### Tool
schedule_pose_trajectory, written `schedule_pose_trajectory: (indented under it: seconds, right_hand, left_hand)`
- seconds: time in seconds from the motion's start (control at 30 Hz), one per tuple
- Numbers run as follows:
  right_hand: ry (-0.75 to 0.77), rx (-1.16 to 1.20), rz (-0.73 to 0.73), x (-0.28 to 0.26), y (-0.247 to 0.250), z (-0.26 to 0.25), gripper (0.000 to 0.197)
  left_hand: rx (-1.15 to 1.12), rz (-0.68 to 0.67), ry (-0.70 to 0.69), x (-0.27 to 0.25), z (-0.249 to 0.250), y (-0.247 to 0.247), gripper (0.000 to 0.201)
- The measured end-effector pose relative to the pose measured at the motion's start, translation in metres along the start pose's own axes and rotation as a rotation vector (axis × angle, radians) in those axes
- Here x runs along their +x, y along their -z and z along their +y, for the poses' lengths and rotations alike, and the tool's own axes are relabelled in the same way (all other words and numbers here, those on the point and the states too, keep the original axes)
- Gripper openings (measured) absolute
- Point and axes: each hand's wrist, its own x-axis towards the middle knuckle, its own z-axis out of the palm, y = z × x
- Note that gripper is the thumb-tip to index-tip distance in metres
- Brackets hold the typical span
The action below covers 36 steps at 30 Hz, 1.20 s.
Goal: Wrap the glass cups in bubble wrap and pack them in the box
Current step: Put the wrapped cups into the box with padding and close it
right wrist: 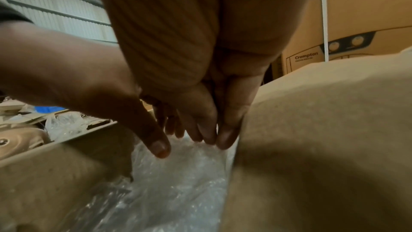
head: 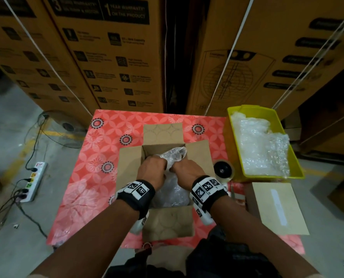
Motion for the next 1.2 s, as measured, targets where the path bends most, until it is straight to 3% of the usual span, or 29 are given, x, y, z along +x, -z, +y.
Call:
schedule_pose_trajectory:
  seconds: [0.13, 0.23, 0.3, 0.37, 0.43, 0.57, 0.63, 0.7, 0.77, 0.83, 0.9, 0.97, 1.03, 1.2]
  right_hand:
    - [0.014, 0.128, 0.008, -0.002, 0.005, 0.011, 0.055]
    - [0.038, 0.206, 0.078, -0.012, 0.015, 0.023, 0.032]
    - [0.015, 0.280, 0.203, -0.020, 0.027, 0.039, 0.025]
    - [-0.096, 0.326, 0.377, -0.031, 0.039, 0.060, 0.017]
    - [-0.252, 0.388, 0.549, -0.041, 0.047, 0.088, 0.027]
    - [-0.598, 0.451, 0.816, -0.067, 0.047, 0.165, 0.023]
    - [-0.756, 0.446, 0.867, -0.077, 0.038, 0.213, 0.050]
    - [-0.931, 0.444, 0.798, -0.080, 0.025, 0.251, 0.086]
    - [-0.975, 0.445, 0.692, -0.080, 0.016, 0.273, 0.114]
    - [-0.948, 0.430, 0.641, -0.077, 0.009, 0.286, 0.124]
    - [-0.914, 0.503, 0.642, -0.074, 0.005, 0.294, 0.103]
    - [-0.864, 0.585, 0.665, -0.076, 0.013, 0.299, 0.054]
    - [-0.880, 0.633, 0.712, -0.084, 0.026, 0.302, 0.029]
    - [-0.936, 0.660, 0.959, -0.117, 0.060, 0.300, 0.055]
  left_hand:
    - [-0.012, -0.041, 0.054, 0.002, 0.001, 0.007, 0.036]
    - [0.016, -0.023, 0.030, 0.001, 0.014, 0.013, 0.047]
    - [0.007, -0.013, -0.018, 0.000, 0.029, 0.020, 0.046]
    - [-0.059, 0.015, -0.070, -0.001, 0.048, 0.029, 0.041]
    - [-0.154, 0.054, -0.121, 0.001, 0.067, 0.037, 0.036]
    - [-0.244, 0.065, -0.205, 0.008, 0.108, 0.045, 0.049]
    - [-0.283, 0.063, -0.247, 0.011, 0.125, 0.044, 0.050]
    - [-0.304, 0.052, -0.276, 0.013, 0.139, 0.043, 0.046]
    - [-0.316, 0.045, -0.306, 0.016, 0.153, 0.040, 0.042]
    - [-0.323, 0.024, -0.322, 0.016, 0.163, 0.038, 0.041]
    - [-0.324, -0.002, -0.319, 0.018, 0.170, 0.033, 0.041]
    - [-0.320, -0.007, -0.317, 0.020, 0.175, 0.029, 0.042]
    - [-0.325, -0.005, -0.308, 0.021, 0.179, 0.026, 0.041]
    - [-0.362, 0.009, -0.269, 0.024, 0.188, 0.025, 0.040]
